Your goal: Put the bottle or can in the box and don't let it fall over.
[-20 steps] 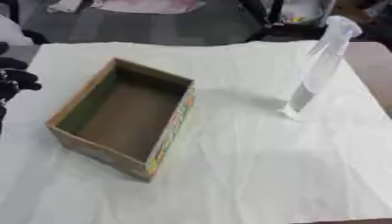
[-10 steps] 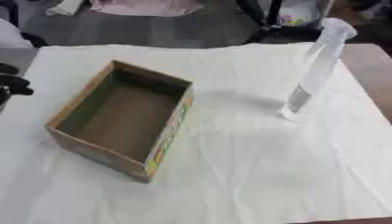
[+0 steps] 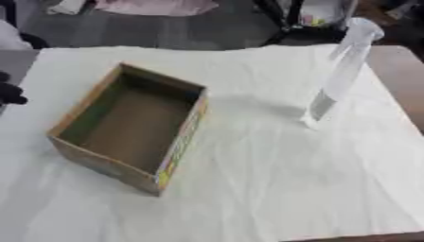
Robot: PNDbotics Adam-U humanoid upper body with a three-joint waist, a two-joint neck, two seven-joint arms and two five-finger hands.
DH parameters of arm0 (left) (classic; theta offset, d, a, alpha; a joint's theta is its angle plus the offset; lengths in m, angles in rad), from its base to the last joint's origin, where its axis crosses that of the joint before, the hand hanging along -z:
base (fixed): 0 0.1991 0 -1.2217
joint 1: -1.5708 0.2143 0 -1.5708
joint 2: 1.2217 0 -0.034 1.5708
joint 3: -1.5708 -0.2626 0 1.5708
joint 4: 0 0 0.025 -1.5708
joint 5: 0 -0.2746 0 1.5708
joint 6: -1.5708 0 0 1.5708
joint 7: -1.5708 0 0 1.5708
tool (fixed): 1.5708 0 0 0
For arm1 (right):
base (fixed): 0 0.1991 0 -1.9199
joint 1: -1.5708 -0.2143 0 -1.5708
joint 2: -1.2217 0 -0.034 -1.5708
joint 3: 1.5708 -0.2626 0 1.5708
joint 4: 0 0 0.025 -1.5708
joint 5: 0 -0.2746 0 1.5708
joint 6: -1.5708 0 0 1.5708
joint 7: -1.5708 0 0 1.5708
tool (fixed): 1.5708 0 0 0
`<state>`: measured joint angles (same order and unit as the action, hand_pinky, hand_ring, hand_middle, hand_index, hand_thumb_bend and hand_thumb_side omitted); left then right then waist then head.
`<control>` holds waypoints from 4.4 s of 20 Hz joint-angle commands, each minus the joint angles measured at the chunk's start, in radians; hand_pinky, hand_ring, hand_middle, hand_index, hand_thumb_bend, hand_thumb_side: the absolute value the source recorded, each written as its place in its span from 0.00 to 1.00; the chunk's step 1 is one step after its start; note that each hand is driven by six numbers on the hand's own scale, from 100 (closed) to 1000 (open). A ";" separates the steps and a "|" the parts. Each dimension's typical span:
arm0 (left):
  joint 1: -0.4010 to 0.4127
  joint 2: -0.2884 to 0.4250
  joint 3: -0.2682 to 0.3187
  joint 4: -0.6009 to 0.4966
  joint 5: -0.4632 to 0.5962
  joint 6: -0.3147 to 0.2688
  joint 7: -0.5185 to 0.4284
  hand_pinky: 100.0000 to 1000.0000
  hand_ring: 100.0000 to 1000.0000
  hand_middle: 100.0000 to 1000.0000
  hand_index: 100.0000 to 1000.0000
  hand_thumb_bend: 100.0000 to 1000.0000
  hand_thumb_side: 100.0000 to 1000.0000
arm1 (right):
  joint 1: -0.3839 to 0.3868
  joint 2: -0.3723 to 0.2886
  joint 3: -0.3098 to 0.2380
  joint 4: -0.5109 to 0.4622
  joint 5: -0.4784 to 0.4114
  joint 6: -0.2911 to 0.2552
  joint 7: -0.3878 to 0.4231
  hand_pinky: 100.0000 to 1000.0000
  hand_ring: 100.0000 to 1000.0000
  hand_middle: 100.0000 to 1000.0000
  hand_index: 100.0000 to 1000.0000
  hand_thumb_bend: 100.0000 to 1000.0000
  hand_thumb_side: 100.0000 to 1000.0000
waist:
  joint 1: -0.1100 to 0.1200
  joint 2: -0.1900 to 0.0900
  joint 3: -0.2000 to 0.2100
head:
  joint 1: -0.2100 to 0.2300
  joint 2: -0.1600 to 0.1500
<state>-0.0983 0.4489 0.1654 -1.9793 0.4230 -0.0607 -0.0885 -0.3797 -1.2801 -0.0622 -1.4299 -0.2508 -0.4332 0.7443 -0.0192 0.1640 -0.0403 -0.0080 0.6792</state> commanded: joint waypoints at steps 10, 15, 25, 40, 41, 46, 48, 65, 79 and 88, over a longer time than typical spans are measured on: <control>-0.021 0.029 -0.004 -0.021 0.005 -0.001 -0.012 0.57 0.55 0.55 0.81 0.03 0.76 | -0.173 0.037 0.041 0.160 0.069 -0.091 0.109 0.84 0.89 0.92 0.86 0.31 0.33 | -0.007 -0.006 0.040 | -0.072 -0.029; -0.025 0.029 -0.006 -0.021 0.006 -0.002 -0.015 0.57 0.55 0.55 0.81 0.03 0.76 | -0.244 0.075 0.059 0.212 0.102 -0.092 0.111 0.84 0.89 0.92 0.86 0.32 0.33 | -0.011 -0.002 0.061 | -0.092 -0.034; -0.033 0.023 -0.007 -0.021 0.006 -0.002 -0.018 0.57 0.55 0.55 0.81 0.03 0.76 | -0.372 0.158 0.086 0.321 0.162 -0.092 0.092 0.85 0.90 0.94 0.87 0.34 0.33 | -0.013 0.008 0.094 | -0.134 -0.049; -0.047 0.023 -0.008 -0.021 0.007 -0.007 -0.018 0.57 0.52 0.55 0.81 0.03 0.76 | -0.490 0.248 0.102 0.412 0.218 -0.100 0.082 0.86 0.91 0.95 0.87 0.35 0.32 | -0.020 0.026 0.155 | -0.201 -0.063; -0.048 0.023 -0.007 -0.021 0.007 -0.008 -0.018 0.57 0.52 0.54 0.81 0.03 0.76 | -0.498 0.252 0.101 0.418 0.219 -0.100 0.081 0.86 0.91 0.95 0.87 0.35 0.32 | -0.020 0.027 0.158 | -0.206 -0.064; -0.050 0.023 -0.007 -0.021 0.007 -0.011 -0.017 0.57 0.51 0.54 0.81 0.03 0.76 | -0.524 0.270 0.105 0.438 0.227 -0.101 0.089 0.87 0.91 0.96 0.88 0.35 0.32 | -0.019 0.031 0.167 | -0.227 -0.068; -0.049 0.022 -0.006 -0.021 0.006 -0.010 -0.016 0.57 0.51 0.54 0.81 0.03 0.76 | -0.527 0.271 0.105 0.439 0.231 -0.102 0.095 0.87 0.91 0.96 0.88 0.39 0.32 | -0.018 0.032 0.167 | -0.231 -0.067; -0.053 0.018 -0.007 -0.021 0.000 -0.008 -0.019 0.57 0.51 0.54 0.81 0.03 0.77 | -0.510 0.260 0.108 0.412 0.110 -0.119 0.162 0.90 0.95 1.00 0.92 0.61 0.24 | -0.018 0.044 0.163 | -0.248 -0.126; -0.066 0.011 -0.007 -0.021 -0.004 -0.007 -0.023 0.57 0.51 0.54 0.81 0.03 0.77 | -0.370 0.196 0.095 0.295 0.019 -0.108 0.163 0.90 0.93 1.00 0.92 0.63 0.20 | -0.026 0.068 0.180 | -0.262 -0.129; -0.067 0.006 -0.007 -0.021 -0.009 -0.006 -0.026 0.57 0.50 0.54 0.81 0.03 0.77 | -0.376 0.203 0.090 0.298 0.008 -0.082 0.158 0.88 0.92 0.99 0.90 0.67 0.15 | -0.027 0.077 0.184 | -0.262 -0.119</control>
<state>-0.1544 0.4423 0.1518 -1.9793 0.4211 -0.0654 -0.1103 -0.7394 -1.0367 0.0434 -1.1197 -0.2344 -0.3968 0.7807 -0.0457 0.2544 0.1435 -0.2667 0.5606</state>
